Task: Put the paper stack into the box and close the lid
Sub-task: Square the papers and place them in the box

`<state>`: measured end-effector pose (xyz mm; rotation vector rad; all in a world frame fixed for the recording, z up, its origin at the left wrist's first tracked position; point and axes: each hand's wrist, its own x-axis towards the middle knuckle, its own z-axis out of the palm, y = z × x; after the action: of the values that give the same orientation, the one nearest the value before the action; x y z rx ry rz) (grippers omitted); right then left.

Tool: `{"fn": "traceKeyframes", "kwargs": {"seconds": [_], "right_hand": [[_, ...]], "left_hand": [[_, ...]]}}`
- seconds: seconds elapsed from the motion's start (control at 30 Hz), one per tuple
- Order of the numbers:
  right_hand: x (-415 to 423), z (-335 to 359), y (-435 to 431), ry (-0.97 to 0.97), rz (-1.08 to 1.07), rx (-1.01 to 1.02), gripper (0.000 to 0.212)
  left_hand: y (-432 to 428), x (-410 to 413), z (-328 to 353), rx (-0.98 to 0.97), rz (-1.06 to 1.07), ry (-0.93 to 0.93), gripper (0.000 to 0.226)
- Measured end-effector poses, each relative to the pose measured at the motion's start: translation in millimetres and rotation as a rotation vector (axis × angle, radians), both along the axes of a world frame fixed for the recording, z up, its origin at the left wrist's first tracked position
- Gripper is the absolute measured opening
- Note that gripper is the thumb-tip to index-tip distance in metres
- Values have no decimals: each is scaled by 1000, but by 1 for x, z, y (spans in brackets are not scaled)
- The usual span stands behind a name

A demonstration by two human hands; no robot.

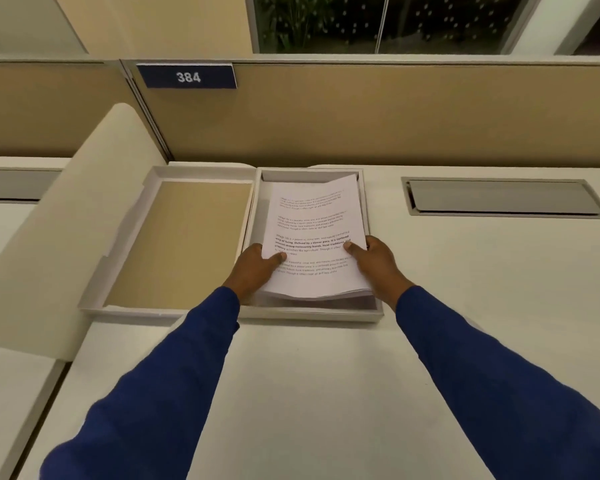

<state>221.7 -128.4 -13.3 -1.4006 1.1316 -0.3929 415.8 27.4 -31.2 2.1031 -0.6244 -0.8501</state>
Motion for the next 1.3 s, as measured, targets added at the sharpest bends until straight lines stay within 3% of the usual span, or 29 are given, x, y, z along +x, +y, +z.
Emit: {"fn": "traceKeyframes", "kwargs": {"seconds": [0.23, 0.43, 0.6, 0.8, 1.0, 1.2, 1.3], "right_hand": [[24, -20, -9, 153, -6, -47, 32], [35, -23, -13, 330, 6, -44, 47], [37, -18, -7, 309, -6, -40, 66], [30, -11, 8, 432, 171, -315, 80], [5, -9, 21, 469, 136, -743, 79], [-17, -32, 41, 510, 100, -571, 93], [-21, -43, 48, 504, 97, -526, 87]], "left_hand": [[-17, 13, -18, 81, 21, -26, 48], [-21, 7, -20, 171, 46, -120, 50], [-17, -2, -13, 119, 103, -144, 56], [10, -23, -1, -9, 115, -241, 67], [62, -35, 6, -277, 363, -446, 38], [127, -19, -13, -135, 708, -668, 42], [151, -14, -25, -195, 947, -438, 49]]}}
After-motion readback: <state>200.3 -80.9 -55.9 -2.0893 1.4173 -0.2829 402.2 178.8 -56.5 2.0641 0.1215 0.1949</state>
